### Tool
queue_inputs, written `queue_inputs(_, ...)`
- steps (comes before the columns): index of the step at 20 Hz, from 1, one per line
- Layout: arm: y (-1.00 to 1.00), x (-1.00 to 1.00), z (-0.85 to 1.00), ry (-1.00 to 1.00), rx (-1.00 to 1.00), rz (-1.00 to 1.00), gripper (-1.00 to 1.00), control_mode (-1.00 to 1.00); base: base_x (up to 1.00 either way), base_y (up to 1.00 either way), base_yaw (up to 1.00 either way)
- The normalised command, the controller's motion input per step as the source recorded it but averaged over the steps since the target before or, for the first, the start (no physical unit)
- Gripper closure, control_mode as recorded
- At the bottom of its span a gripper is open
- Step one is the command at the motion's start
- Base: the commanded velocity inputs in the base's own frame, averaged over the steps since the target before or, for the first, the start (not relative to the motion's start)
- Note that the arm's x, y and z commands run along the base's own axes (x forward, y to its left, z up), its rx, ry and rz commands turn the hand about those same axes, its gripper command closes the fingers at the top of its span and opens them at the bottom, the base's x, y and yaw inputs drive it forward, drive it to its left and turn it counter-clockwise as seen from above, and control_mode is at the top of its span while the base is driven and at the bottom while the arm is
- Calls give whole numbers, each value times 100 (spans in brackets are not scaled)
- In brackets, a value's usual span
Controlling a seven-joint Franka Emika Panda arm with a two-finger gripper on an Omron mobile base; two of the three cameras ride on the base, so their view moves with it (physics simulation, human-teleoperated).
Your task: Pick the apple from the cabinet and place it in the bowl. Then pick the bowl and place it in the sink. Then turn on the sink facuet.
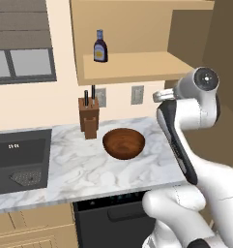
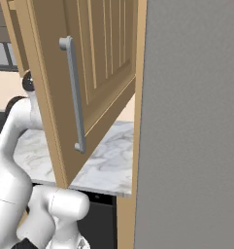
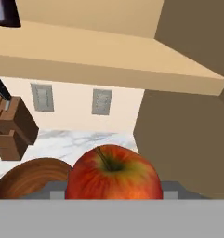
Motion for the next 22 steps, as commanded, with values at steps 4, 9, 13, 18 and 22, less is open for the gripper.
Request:
queue_inputs(4, 42, -42, -68, 26, -1, 7, 100, -100, 0, 0, 0)
queue_inputs(9, 36, 0, -86, 27, 0, 6, 100, -100, 0, 0, 0)
queue_inputs(13, 40, 16, -74, 9, -1, 6, 100, -100, 0, 0, 0)
queue_inputs(18, 39, 23, -49, 3, -1, 2, 100, -100, 0, 0, 0)
queue_inputs(22, 28, 56, -31, 2, -5, 0, 100, -100, 0, 0, 0)
